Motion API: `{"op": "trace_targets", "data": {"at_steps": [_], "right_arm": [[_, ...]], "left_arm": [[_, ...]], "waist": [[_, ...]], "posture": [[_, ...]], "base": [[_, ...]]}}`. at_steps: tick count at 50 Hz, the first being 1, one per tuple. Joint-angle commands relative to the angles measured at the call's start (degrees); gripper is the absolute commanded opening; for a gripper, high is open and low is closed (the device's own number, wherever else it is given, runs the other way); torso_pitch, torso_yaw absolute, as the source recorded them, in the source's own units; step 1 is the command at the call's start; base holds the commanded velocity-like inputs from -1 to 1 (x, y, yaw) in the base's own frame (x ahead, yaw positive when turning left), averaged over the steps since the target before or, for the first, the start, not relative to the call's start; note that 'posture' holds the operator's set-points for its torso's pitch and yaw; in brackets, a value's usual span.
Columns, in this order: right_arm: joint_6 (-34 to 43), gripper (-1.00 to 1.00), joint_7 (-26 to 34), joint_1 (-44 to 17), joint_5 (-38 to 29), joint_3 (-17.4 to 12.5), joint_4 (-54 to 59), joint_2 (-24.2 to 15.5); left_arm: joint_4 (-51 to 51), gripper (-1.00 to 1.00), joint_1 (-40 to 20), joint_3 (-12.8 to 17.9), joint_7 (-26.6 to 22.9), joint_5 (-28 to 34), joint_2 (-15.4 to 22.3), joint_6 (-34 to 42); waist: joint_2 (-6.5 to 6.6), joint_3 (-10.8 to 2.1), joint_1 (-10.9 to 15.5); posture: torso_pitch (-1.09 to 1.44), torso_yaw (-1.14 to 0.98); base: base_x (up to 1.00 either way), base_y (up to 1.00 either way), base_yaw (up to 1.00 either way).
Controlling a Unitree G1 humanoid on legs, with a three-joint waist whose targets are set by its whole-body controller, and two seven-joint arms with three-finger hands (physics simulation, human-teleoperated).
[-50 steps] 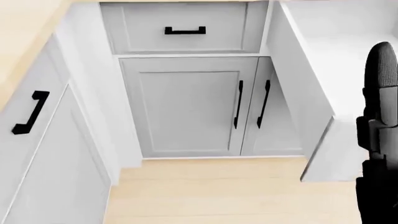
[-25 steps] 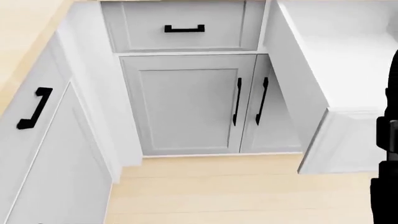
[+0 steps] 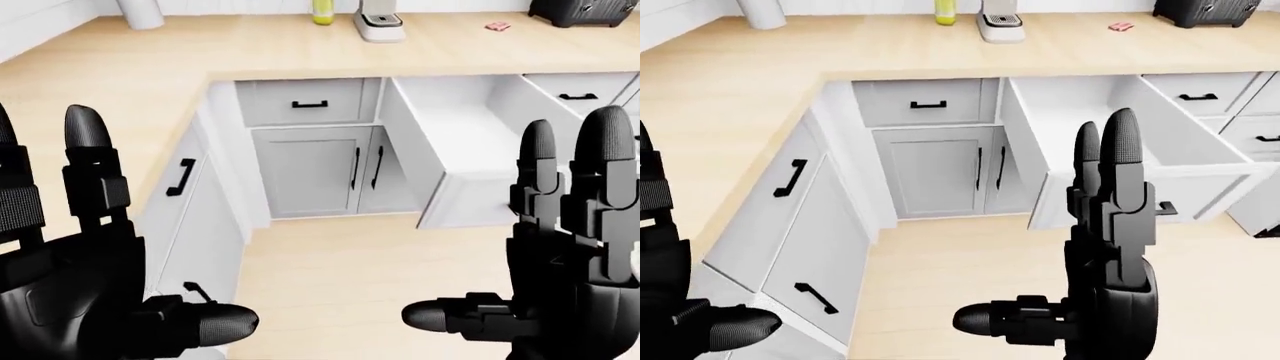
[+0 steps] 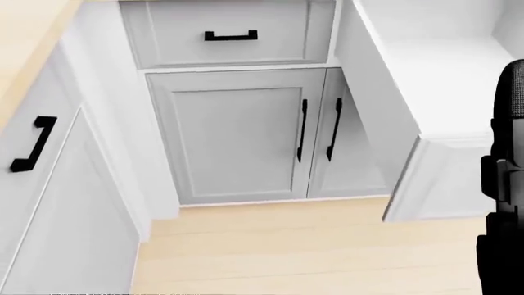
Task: Close the right drawer.
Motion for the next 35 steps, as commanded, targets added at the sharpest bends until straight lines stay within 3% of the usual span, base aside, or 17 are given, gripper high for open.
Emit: {"op": "trace_targets", "data": {"at_steps": [1, 3, 4, 6, 10, 11, 14, 19, 21, 23, 24, 26, 29, 33, 35], "right_arm": [[-1.0, 1.0, -0.3, -0.3, 0.3, -0.1, -1.9, -0.1], [-1.7, 1.0, -0.3, -0.1, 0.6, -0.2, -1.3, -0.1], [-1.8, 1.0, -0.3, -0.1, 0.5, -0.2, -1.2, -0.1], [-2.2, 1.0, -0.3, 0.0, 0.6, -0.2, -0.9, -0.2], [-2.5, 1.0, -0.3, 0.2, 0.6, -0.3, -0.8, -0.1], [-2.5, 1.0, -0.3, 0.2, 0.6, -0.3, -0.7, -0.1], [-1.9, 1.0, -0.2, 0.0, 0.4, -0.2, -1.1, -0.1], [-1.9, 1.0, -0.2, 0.0, 0.4, -0.2, -1.0, -0.1], [-2.2, 1.0, -0.2, 0.1, 0.4, -0.3, -0.7, -0.1], [-2.1, 1.0, -0.2, 0.0, 0.4, -0.3, -0.8, -0.1], [-1.9, 1.0, -0.2, -0.1, 0.4, -0.3, -0.9, -0.1], [-1.7, 1.0, -0.2, -0.2, 0.3, -0.2, -1.0, -0.1], [-1.6, 1.0, -0.2, -0.2, 0.2, -0.1, -1.2, -0.1], [-3.0, 1.0, -0.2, 0.2, 0.4, -0.3, -0.2, -0.1], [-2.7, 1.0, -0.2, 0.2, 0.3, -0.3, -0.3, -0.1]], "left_arm": [[-1.5, 1.0, -0.3, -0.1, -0.2, -0.1, 0.0, -1.0], [-1.1, 1.0, -0.2, -0.2, -0.3, 0.0, 0.0, -1.3], [-1.0, 1.0, -0.3, -0.2, -0.4, 0.0, 0.0, -1.5], [-0.9, 1.0, -0.2, -0.2, -0.4, 0.0, 0.0, -1.6], [-0.7, 1.0, -0.1, -0.3, -0.5, 0.1, 0.0, -1.9], [-0.7, 1.0, -0.1, -0.3, -0.5, 0.0, 0.0, -1.9], [-0.6, 1.0, -0.1, -0.4, -0.5, 0.2, 0.0, -2.0], [-0.9, 1.0, -0.2, -0.3, -0.4, 0.1, 0.0, -1.6], [-0.9, 1.0, -0.2, -0.3, -0.4, 0.0, 0.0, -1.6], [-0.9, 1.0, -0.2, -0.3, -0.4, 0.0, 0.0, -1.6], [-0.9, 1.0, -0.2, -0.3, -0.4, 0.0, 0.0, -1.6], [-0.9, 1.0, -0.2, -0.3, -0.5, 0.0, 0.0, -1.7], [-0.6, 1.0, 0.1, -0.2, -0.7, -0.1, 0.0, -2.1], [-0.4, 1.0, 0.2, -0.3, -0.8, -0.1, -0.1, -2.3], [-0.5, 1.0, 0.1, -0.5, -0.8, 0.1, -0.1, -2.3]], "waist": [[0.09, -0.54, 0.0], [0.39, -1.34, 0.1], [0.19, -0.28, 0.2], [-0.05, 0.14, 0.2], [-3.03, 0.69, 0.2], [-1.52, 0.83, 0.0], [-1.69, 0.72, -0.3], [0.15, 1.53, 0.2], [1.74, 1.69, 0.3], [5.28, 0.5, 0.5], [2.93, 1.1, 1.2], [3.37, 1.45, 0.9], [2.34, 0.84, 0.7], [0.24, 1.25, 0.7], [-1.54, 1.14, 0.7]], "posture": [[0.0, 0.0], [0.0, 0.0], [0.0, 0.0], [0.0, 0.0], [0.0, 0.0], [0.0, 0.0], [0.0, 0.0], [0.0, 0.0], [0.0, 0.0], [0.0, 0.0], [0.0, 0.0], [0.0, 0.0], [0.0, 0.0], [0.0, 0.0], [0.0, 0.0]], "base": [[0.0, 0.0, -0.05], [0.0, 0.0, -0.05], [0.0, 0.0, -0.07], [0.0, 0.0, -0.12], [0.0, 0.0, -0.23], [0.0, 0.0, -0.22], [0.0, 0.0, -0.22], [0.0, 0.0, -0.22], [0.0, 0.0, -0.22], [0.0, 0.0, -0.22], [0.0, 0.0, -0.23], [0.0, 0.0, -0.22], [0.0, 0.0, -0.23], [0.0, 0.0, -0.22], [0.0, 0.0, -0.23]]}}
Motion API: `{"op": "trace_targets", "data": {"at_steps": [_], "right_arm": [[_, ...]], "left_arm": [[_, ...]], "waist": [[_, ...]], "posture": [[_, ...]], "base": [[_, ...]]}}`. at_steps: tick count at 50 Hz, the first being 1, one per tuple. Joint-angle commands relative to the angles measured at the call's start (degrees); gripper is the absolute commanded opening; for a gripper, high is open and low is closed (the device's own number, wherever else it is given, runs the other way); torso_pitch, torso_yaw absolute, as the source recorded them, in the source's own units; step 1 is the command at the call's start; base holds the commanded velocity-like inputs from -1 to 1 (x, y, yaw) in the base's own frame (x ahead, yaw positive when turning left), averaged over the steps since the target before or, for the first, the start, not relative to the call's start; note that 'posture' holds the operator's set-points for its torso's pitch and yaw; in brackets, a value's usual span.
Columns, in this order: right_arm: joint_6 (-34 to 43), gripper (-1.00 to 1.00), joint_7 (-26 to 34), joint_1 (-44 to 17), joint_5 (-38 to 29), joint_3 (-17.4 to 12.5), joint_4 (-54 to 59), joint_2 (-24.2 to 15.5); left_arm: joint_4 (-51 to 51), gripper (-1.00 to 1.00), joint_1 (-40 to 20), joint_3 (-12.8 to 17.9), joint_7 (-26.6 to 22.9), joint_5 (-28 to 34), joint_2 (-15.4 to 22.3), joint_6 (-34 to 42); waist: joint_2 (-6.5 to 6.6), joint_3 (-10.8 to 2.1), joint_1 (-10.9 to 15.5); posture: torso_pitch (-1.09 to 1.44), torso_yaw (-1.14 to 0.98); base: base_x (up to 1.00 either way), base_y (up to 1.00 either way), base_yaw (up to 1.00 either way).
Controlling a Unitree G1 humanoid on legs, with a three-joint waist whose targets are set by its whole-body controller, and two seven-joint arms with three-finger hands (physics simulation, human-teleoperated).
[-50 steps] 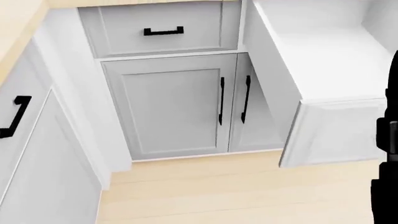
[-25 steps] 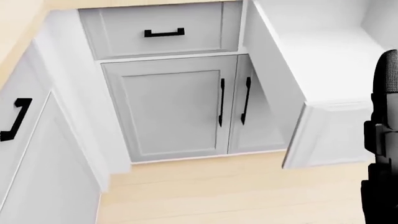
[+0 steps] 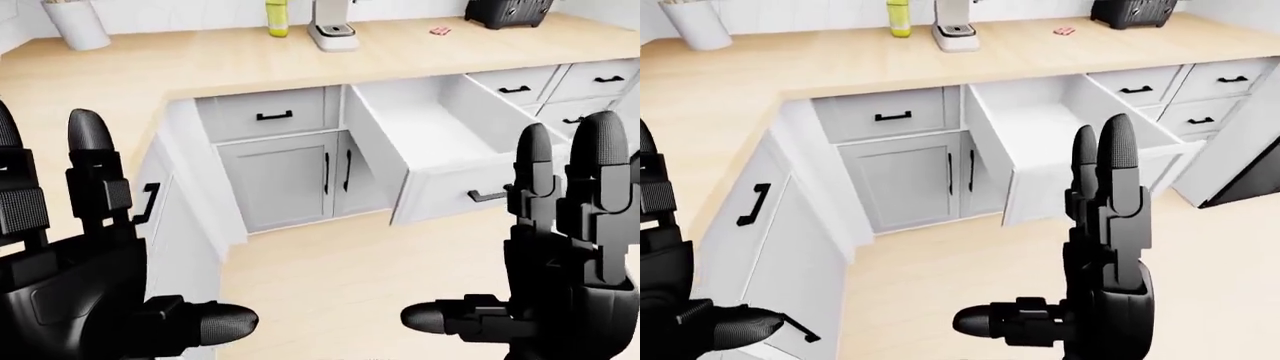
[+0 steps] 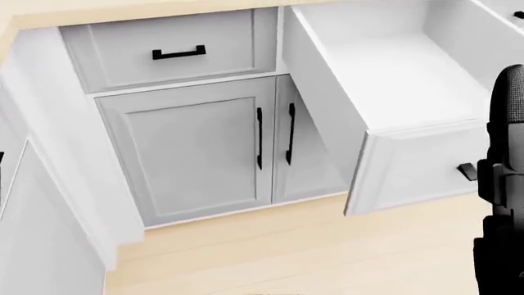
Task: Close the right drawer.
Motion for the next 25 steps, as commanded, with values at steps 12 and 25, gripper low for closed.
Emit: {"op": "trace_targets", "data": {"at_steps": [12, 25], "right_arm": [[0.7, 1.0, -0.4, -0.6, 0.1, -0.2, -2.5, -0.2], [-3.1, 1.0, 0.0, 0.1, 1.1, -1.1, 0.4, -0.1]], "left_arm": [[-1.8, 1.0, -0.4, -0.6, -0.3, 0.1, 0.0, -0.9], [-1.8, 1.0, -0.6, -0.7, -0.3, 0.2, 0.1, -0.7]], "waist": [[3.31, 0.52, -0.5], [2.26, -0.06, -0.2]], "posture": [[0.0, 0.0], [0.0, 0.0]], "base": [[0.0, 0.0, -0.22], [0.0, 0.0, -0.23]]}}
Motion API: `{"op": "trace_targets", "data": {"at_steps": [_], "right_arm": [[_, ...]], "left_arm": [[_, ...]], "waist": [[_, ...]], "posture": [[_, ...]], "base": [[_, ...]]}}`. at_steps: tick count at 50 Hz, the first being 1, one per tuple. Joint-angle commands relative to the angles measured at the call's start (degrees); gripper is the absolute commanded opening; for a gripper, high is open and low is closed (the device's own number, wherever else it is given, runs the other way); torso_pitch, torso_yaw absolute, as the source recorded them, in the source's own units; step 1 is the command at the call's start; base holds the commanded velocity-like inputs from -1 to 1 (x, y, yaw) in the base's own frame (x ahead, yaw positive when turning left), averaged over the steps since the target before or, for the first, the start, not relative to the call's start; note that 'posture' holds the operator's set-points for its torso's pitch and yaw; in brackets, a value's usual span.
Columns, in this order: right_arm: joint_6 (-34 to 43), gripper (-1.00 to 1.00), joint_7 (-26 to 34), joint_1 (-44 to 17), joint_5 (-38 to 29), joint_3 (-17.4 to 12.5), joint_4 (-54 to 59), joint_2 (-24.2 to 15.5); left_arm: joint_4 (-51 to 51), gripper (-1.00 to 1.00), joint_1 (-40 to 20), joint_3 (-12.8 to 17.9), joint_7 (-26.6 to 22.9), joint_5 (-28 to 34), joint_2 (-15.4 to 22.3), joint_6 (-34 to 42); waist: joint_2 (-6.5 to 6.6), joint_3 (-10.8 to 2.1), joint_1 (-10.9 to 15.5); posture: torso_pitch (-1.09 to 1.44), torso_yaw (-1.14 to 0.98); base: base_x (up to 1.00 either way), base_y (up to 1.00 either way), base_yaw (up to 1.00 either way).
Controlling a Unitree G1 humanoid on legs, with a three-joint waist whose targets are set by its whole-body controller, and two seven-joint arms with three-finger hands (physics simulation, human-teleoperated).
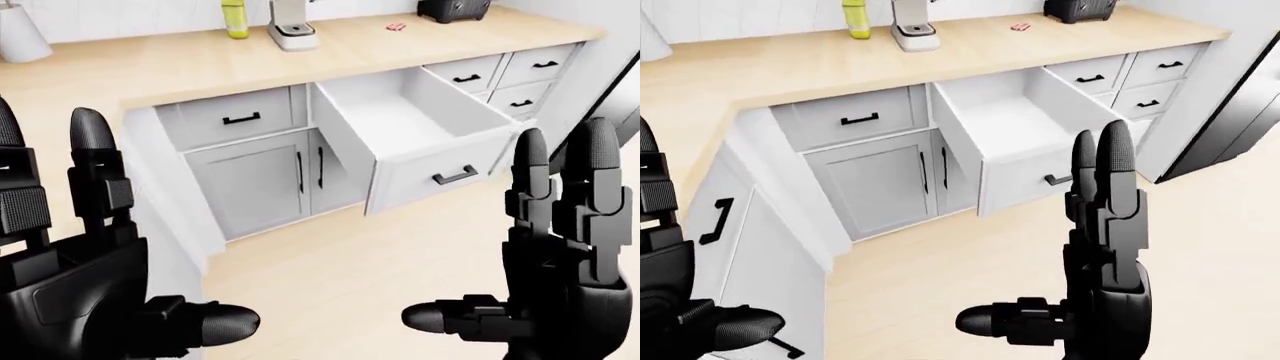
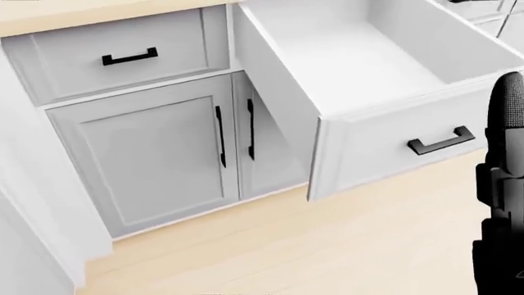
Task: Close the right drawer.
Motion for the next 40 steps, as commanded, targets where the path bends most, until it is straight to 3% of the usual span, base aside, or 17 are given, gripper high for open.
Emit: {"op": "trace_targets", "data": {"at_steps": [1, 3, 5, 6, 13, 15, 17, 18, 19, 20, 22, 27, 31, 32, 33, 36, 40], "right_arm": [[-1.6, 1.0, -0.2, -0.2, 0.2, -0.3, -1.5, -0.1], [-0.9, 1.0, -0.2, -0.3, 0.1, -0.1, -2.0, 0.0], [-0.1, 1.0, -0.3, -0.5, -0.2, 0.1, -2.6, 0.1], [0.1, 1.0, -0.3, -0.5, -0.3, 0.2, -2.8, 0.1], [2.0, 1.0, -0.5, -1.0, -0.7, 0.6, -4.0, 0.0], [1.0, 1.0, -0.6, -0.8, -0.4, 0.3, -3.2, -0.2], [-0.1, 1.0, -0.6, -0.5, 0.0, 0.1, -2.4, -0.2], [-0.6, 1.0, -0.5, -0.4, 0.2, 0.0, -2.1, -0.2], [-0.9, 1.0, -0.5, -0.3, 0.4, -0.1, -1.9, -0.2], [-1.1, 1.0, -0.5, -0.2, 0.4, -0.1, -1.7, -0.2], [-1.1, 1.0, -0.4, -0.2, 0.5, -0.2, -1.7, -0.2], [-0.4, 1.0, -0.4, -0.4, 0.2, -0.1, -2.2, 0.0], [0.8, 1.0, -0.4, -0.8, -0.2, 0.2, -3.1, 0.0], [0.9, 1.0, -0.4, -0.9, -0.1, 0.2, -3.1, 0.0], [0.9, 1.0, -0.5, -0.9, -0.3, 0.3, -2.9, -0.1], [0.7, 1.0, -0.6, -0.9, -0.2, 0.2, -2.6, -0.1], [0.8, 1.0, -0.6, -0.8, -0.2, 0.3, -2.7, -0.1]], "left_arm": [[-1.9, 1.0, -0.4, -0.4, -0.2, 0.0, 0.0, -0.8], [-1.7, 1.0, -0.4, -0.4, -0.3, 0.0, 0.0, -1.0], [-1.6, 1.0, -0.2, -0.5, -0.4, 0.0, -0.1, -1.2], [-1.6, 1.0, -0.1, -0.5, -0.4, 0.0, -0.1, -1.2], [-1.8, 1.0, 0.0, -0.6, -0.5, 0.0, -0.1, -1.1], [-1.8, 1.0, 0.1, -0.7, -0.6, 0.1, -0.1, -1.3], [-1.8, 1.0, 0.2, -0.7, -0.6, 0.1, -0.2, -1.4], [-1.7, 1.0, 0.3, -0.8, -0.7, 0.2, -0.2, -1.5], [-1.6, 1.0, 0.3, -0.8, -0.7, 0.2, -0.2, -1.6], [-1.6, 1.0, 0.3, -0.8, -0.7, 0.2, -0.2, -1.6], [-1.4, 1.0, 0.4, -0.9, -0.8, 0.2, -0.2, -1.9], [-1.3, 1.0, 0.4, -1.1, -0.8, 0.4, -0.2, -2.0], [-1.3, 1.0, 0.3, -1.2, -0.8, 0.4, -0.2, -2.0], [-1.2, 1.0, 0.3, -1.2, -0.8, 0.4, -0.2, -2.1], [-1.0, 1.0, 0.4, -1.2, -0.8, 0.4, -0.2, -2.2], [-1.0, 1.0, 0.4, -1.2, -0.8, 0.3, -0.1, -2.2], [-1.0, 1.0, 0.4, -1.2, -0.7, 0.3, -0.1, -2.2]], "waist": [[-0.03, -0.33, -0.1], [-3.09, -1.21, -0.3], [-1.93, -0.58, -1.0], [-2.03, -0.5, -0.8], [1.42, 0.22, -0.4], [3.37, 0.17, -0.4], [6.32, -0.56, -0.1], [3.9, 0.04, 0.5], [4.69, 0.15, -0.2], [4.46, -0.11, -0.1], [3.61, -0.66, -0.3], [0.84, -0.25, -0.1], [-3.89, -1.27, -0.8], [-1.79, -0.71, -1.3], [-2.25, -0.99, -0.9], [-0.78, -0.97, -1.3], [1.27, 0.25, -0.8]], "posture": [[0.0, 0.0], [0.0, 0.0], [0.0, 0.0], [0.0, 0.0], [0.0, 0.0], [0.0, 0.0], [0.0, 0.0], [0.0, 0.0], [0.0, 0.0], [0.0, 0.0], [0.0, 0.0], [0.0, 0.0], [0.0, 0.0], [0.0, 0.0], [0.0, 0.0], [0.0, 0.0], [0.0, 0.0]], "base": [[0.0, 0.0, -0.23], [0.0, 0.0, -0.23], [0.0, 0.0, -0.23], [0.0, 0.0, -0.23], [0.0, 0.0, -0.23], [0.0, 0.0, -0.23], [0.0, 0.0, -0.24], [0.0, 0.0, -0.26], [0.0, 0.0, -0.29], [0.0, 0.0, -0.31], [0.0, 0.0, -0.33], [0.0, 0.0, -0.45], [0.0, 0.0, -0.51], [0.0, 0.0, -0.51], [0.0, 0.0, -0.4], [0.0, 0.0, -0.41], [0.0, 0.0, -0.4]]}}
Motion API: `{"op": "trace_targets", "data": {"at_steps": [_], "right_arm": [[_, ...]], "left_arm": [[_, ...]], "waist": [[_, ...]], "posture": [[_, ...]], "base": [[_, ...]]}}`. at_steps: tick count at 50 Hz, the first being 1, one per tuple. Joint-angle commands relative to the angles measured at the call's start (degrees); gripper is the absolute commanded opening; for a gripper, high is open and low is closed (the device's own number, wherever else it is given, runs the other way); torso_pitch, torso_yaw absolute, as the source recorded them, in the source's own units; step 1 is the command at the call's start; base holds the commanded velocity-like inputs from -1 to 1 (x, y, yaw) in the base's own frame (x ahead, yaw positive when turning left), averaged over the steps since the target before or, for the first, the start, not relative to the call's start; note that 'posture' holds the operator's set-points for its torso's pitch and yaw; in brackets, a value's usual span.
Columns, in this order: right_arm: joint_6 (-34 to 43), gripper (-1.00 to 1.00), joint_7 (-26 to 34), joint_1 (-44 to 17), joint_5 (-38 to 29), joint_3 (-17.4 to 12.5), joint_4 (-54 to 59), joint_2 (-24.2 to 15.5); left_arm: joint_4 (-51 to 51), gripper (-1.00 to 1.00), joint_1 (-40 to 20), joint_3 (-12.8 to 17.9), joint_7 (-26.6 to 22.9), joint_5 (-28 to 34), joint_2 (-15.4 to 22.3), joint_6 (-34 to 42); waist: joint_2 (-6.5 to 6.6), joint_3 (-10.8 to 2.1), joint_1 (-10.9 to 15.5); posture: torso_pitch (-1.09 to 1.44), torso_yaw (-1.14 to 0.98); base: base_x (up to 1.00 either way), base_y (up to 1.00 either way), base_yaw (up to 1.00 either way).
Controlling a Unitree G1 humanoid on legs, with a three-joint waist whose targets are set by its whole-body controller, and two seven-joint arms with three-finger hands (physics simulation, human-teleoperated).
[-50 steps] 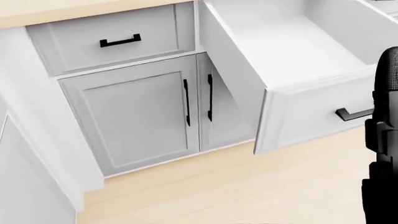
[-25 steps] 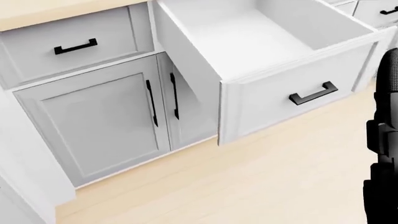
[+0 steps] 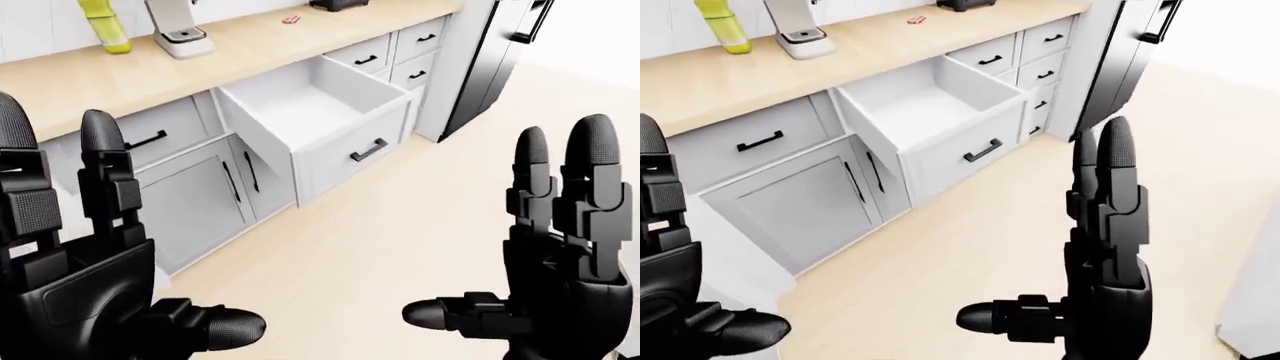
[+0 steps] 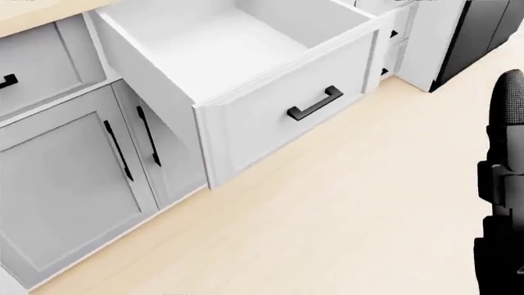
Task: Close the right drawer.
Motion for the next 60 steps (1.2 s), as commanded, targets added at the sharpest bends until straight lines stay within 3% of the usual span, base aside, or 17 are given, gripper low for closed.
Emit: {"op": "trace_targets", "data": {"at_steps": [1, 4, 5, 14, 16, 18, 19, 28, 32, 33, 35, 42, 45, 55, 57, 59, 60], "right_arm": [[-0.8, 1.0, 0.0, -0.5, -0.1, 0.4, -2.2, 0.1], [-0.8, 1.0, 0.0, -0.4, 0.0, 0.3, -2.1, 0.0], [-0.8, 1.0, 0.0, -0.5, 0.1, 0.3, -2.0, 0.1], [-1.9, 1.0, 0.1, -0.2, 0.1, 0.2, -1.3, 0.0], [-2.1, 1.0, 0.1, -0.2, 0.1, 0.1, -1.0, 0.1], [-1.6, 1.0, 0.1, -0.3, 0.0, 0.2, -1.4, 0.1], [-1.4, 1.0, 0.1, -0.4, -0.1, 0.3, -1.6, 0.1], [-1.5, 1.0, 0.1, -0.3, -0.2, 0.3, -1.5, 0.1], [-1.3, 1.0, 0.0, -0.4, 0.0, 0.2, -1.5, 0.1], [-1.3, 1.0, 0.0, -0.3, -0.2, 0.3, -1.4, 0.1], [-1.1, 1.0, 0.0, -0.4, -0.2, 0.3, -1.7, 0.1], [-1.7, 1.0, 0.0, -0.3, 0.0, 0.2, -1.0, 0.0], [-1.9, 1.0, 0.0, -0.3, 0.0, 0.1, -0.9, 0.0], [-0.7, 1.0, 0.0, -0.6, -0.2, 0.3, -1.8, 0.1], [-0.5, 1.0, 0.0, -0.6, -0.3, 0.4, -1.8, 0.1], [-0.5, 1.0, -0.1, -0.6, -0.4, 0.5, -1.7, 0.1], [-0.3, 1.0, -0.1, -0.7, -0.4, 0.5, -1.8, 0.1]], "left_arm": [[-1.6, 1.0, -0.4, 0.3, 0.1, -0.1, 0.2, -0.9], [-1.7, 1.0, -0.5, 0.3, 0.2, -0.1, 0.3, -0.8], [-1.6, 1.0, -0.6, 0.3, 0.2, 0.0, 0.3, -0.7], [-1.4, 1.0, -0.5, 0.5, 0.1, -0.3, 0.3, -1.0], [-1.4, 1.0, -0.6, 0.5, 0.1, -0.3, 0.3, -1.0], [-1.4, 1.0, -0.7, 0.5, 0.2, -0.3, 0.3, -0.8], [-1.4, 1.0, -0.7, 0.5, 0.2, -0.3, 0.3, -0.7], [-1.7, 1.0, -0.5, 0.3, 0.2, -0.2, 0.2, -0.6], [-1.4, 1.0, -0.4, 0.2, 0.1, -0.1, 0.2, -1.0], [-1.3, 1.0, -0.3, 0.2, 0.0, -0.1, 0.2, -1.2], [-1.3, 1.0, -0.3, 0.3, 0.1, -0.1, 0.2, -1.1], [-1.4, 1.0, -0.5, 0.6, 0.1, -0.4, 0.3, -0.9], [-1.3, 1.0, -0.5, 0.6, 0.1, -0.4, 0.2, -1.1], [-1.5, 1.0, -0.4, 0.6, 0.1, -0.4, 0.2, -0.9], [-1.5, 1.0, -0.3, 0.5, 0.0, -0.3, 0.2, -1.1], [-1.5, 1.0, -0.4, 0.5, 0.0, -0.4, 0.2, -1.0], [-1.4, 1.0, -0.4, 0.5, 0.0, -0.3, 0.2, -1.1]], "waist": [[-0.08, -0.26, 0.2], [4.32, -1.37, 0.4], [2.8, -1.24, 0.9], [-0.83, -0.96, 0.8], [-2.58, -1.08, 0.8], [-6.14, -2.3, 0.4], [-4.13, -1.64, -0.3], [-0.33, -0.15, 0.2], [4.42, -0.98, 0.8], [1.96, -0.21, 1.3], [2.63, -0.62, 0.7], [-1.33, -0.99, 0.7], [-5.46, -1.98, 0.5], [-0.49, -0.24, 0.2], [1.4, -0.25, 0.3], [5.16, -1.66, 0.7], [1.98, -0.51, 1.5]], "posture": [[0.0, 0.0], [0.0, 0.0], [0.0, 0.0], [0.0, 0.0], [0.0, 0.0], [0.0, 0.0], [0.0, 0.0], [0.0, 0.0], [0.0, 0.0], [0.0, 0.0], [0.0, 0.0], [0.0, 0.0], [0.0, 0.0], [0.0, 0.0], [0.0, 0.0], [0.0, 0.0], [0.0, 0.0]], "base": [[0.0, 0.0, -0.4], [0.0, 0.0, -0.4], [0.0, 0.0, -0.41], [0.0, 0.0, -0.4], [0.0, 0.0, -0.39], [0.0, 0.0, -0.4], [0.0, 0.0, -0.41], [0.0, 0.0, -0.4], [0.0, 0.0, -0.39], [0.0, 0.0, -0.4], [0.0, 0.0, -0.39], [0.0, 0.0, -0.4], [0.0, 0.0, -0.4], [0.0, 0.0, -0.4], [0.0, 0.0, -0.39], [0.0, 0.0, -0.4], [0.0, 0.0, -0.38]]}}
